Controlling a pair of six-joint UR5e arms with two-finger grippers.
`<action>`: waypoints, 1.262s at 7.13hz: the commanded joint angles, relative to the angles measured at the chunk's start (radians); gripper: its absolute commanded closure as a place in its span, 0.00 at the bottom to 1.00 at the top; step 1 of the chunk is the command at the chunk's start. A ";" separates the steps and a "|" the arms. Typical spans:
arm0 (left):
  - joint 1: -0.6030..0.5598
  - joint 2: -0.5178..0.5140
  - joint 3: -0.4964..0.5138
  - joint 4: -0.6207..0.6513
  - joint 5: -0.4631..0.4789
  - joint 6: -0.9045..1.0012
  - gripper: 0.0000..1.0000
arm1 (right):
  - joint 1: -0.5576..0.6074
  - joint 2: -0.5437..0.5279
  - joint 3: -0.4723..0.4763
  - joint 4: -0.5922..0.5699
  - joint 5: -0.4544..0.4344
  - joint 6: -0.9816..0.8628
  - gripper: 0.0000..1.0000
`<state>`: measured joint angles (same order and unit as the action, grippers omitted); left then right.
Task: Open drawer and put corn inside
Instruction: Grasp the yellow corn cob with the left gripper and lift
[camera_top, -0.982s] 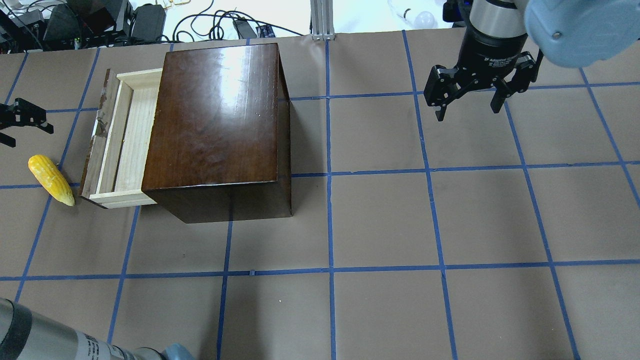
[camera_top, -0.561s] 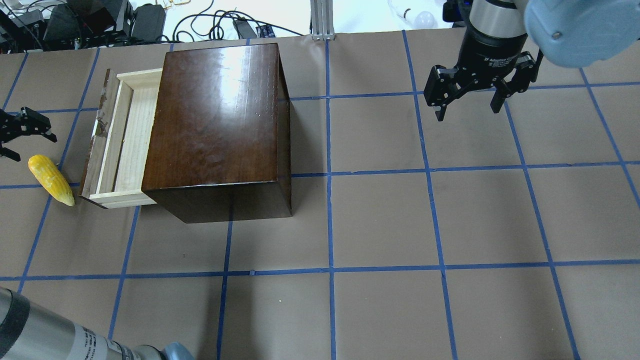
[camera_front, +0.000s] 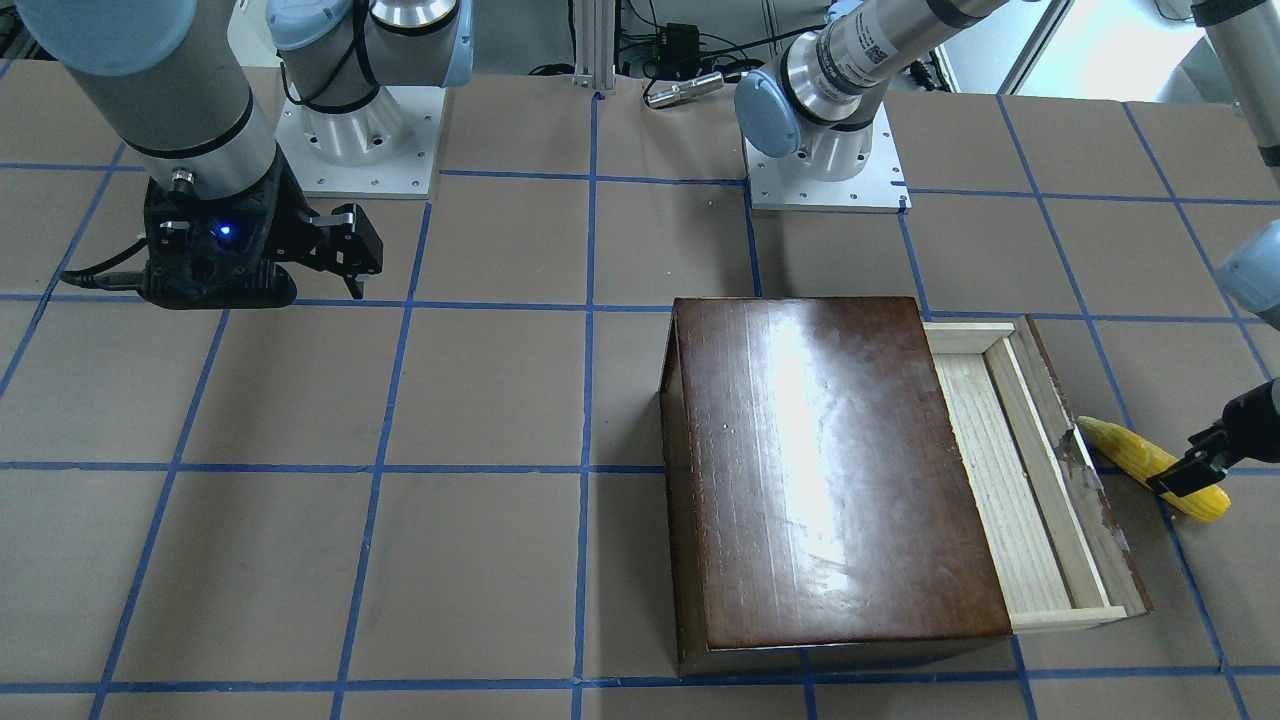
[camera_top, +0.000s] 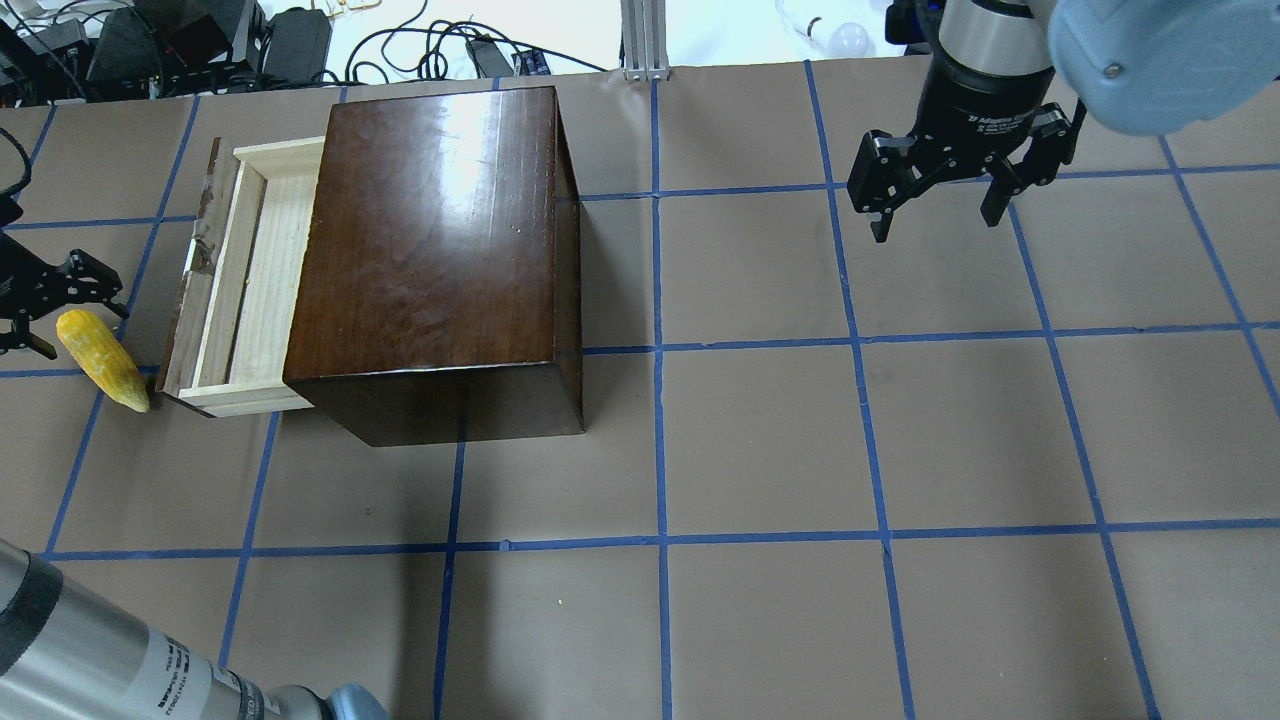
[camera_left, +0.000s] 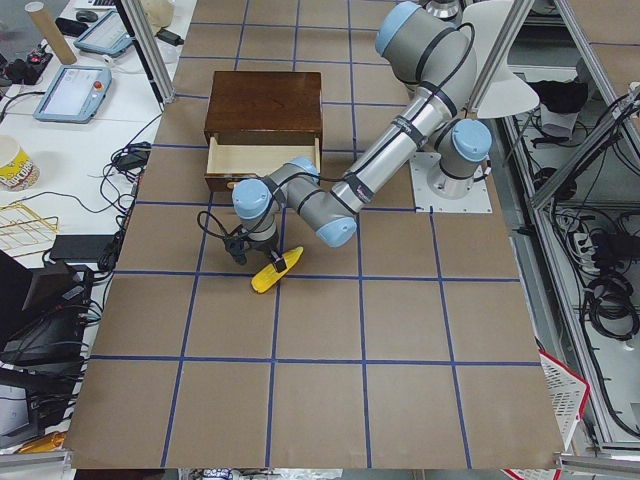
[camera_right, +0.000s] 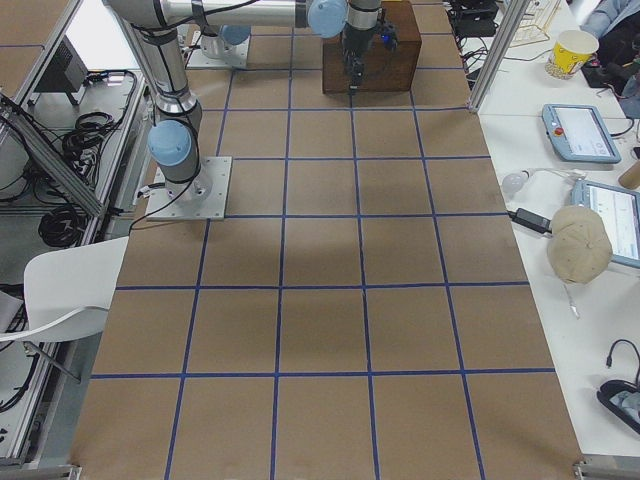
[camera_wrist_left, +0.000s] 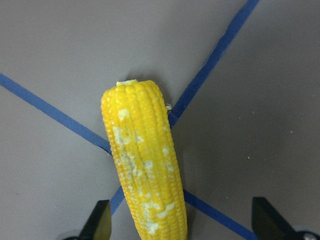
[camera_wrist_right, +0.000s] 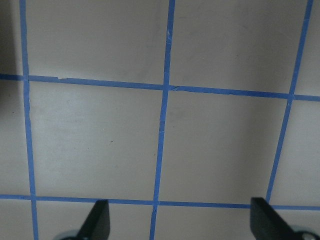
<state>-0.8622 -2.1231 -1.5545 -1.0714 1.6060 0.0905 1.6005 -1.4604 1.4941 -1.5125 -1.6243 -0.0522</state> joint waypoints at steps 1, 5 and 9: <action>0.000 -0.040 -0.003 0.045 0.035 -0.011 0.00 | -0.001 0.000 0.000 0.000 0.001 0.000 0.00; 0.002 -0.066 0.002 0.045 0.034 -0.035 0.70 | -0.001 0.000 0.000 0.000 0.000 0.000 0.00; -0.001 -0.034 0.025 0.045 0.026 -0.018 1.00 | -0.001 0.000 0.000 0.000 0.001 0.000 0.00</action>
<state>-0.8612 -2.1750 -1.5398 -1.0261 1.6362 0.0690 1.6012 -1.4604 1.4941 -1.5125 -1.6230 -0.0522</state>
